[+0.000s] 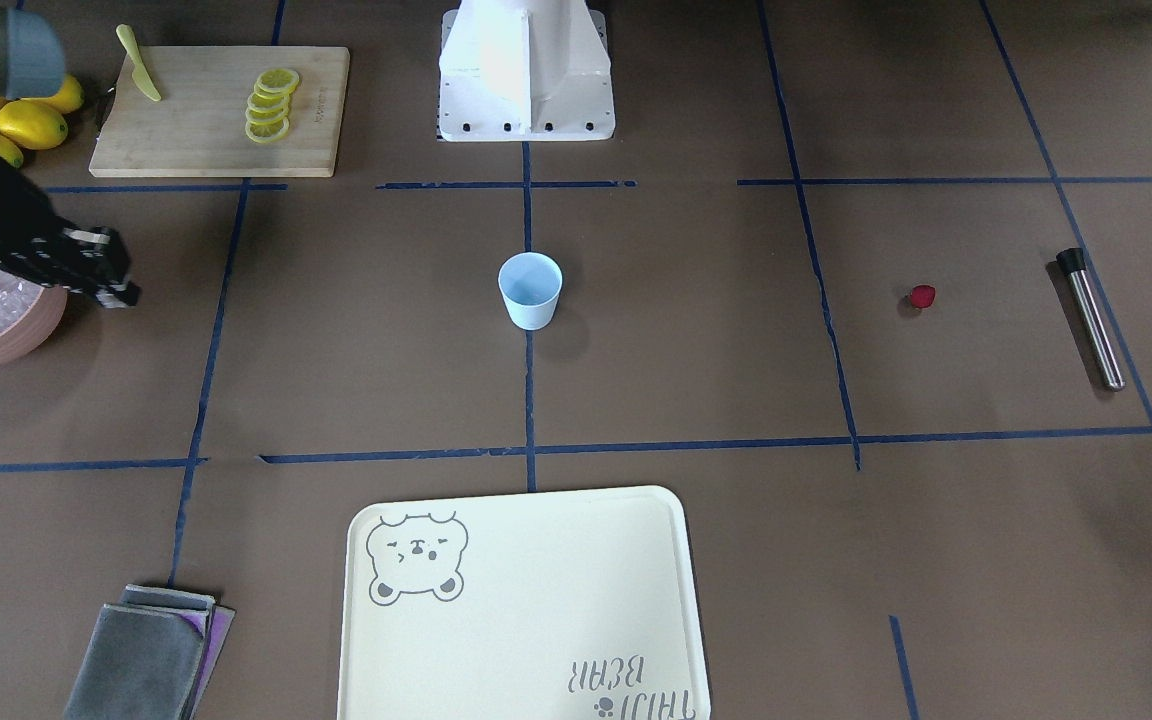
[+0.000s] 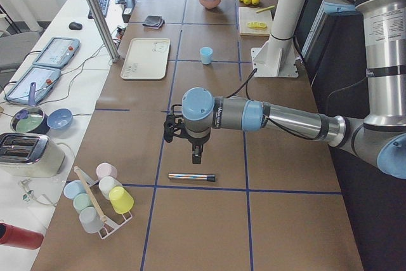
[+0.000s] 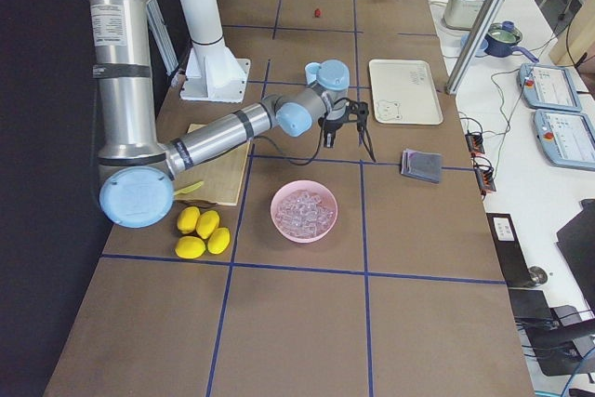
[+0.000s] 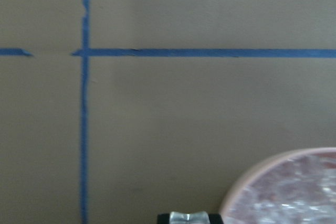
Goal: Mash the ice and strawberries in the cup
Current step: 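Carry the ice cube over the light-blue cup and release it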
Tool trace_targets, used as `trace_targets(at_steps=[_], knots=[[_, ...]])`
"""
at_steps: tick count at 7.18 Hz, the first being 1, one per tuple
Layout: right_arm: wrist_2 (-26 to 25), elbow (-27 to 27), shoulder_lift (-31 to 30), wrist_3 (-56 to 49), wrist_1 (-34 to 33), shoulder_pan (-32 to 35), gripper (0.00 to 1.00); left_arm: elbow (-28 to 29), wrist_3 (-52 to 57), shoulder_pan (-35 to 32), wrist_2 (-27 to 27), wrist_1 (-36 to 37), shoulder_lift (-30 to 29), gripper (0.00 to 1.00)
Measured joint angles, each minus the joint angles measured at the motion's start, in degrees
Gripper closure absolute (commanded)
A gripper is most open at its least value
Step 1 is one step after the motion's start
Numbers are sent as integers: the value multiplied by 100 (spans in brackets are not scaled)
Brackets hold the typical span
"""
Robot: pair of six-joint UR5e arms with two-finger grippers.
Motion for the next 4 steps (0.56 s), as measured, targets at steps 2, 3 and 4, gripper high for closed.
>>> trace_targets(at_steps=[2,3,4], knots=[[-619,-114,1078,1736,-17,-1057,97,4,0,0,0,0,0,0],[-1057,-347,1614,2279,-17,-1490,97,6,0,0,0,0,0,0],[-1453,-652,2097,2675,-8,-1831,96,7,0,0,0,0,0,0]])
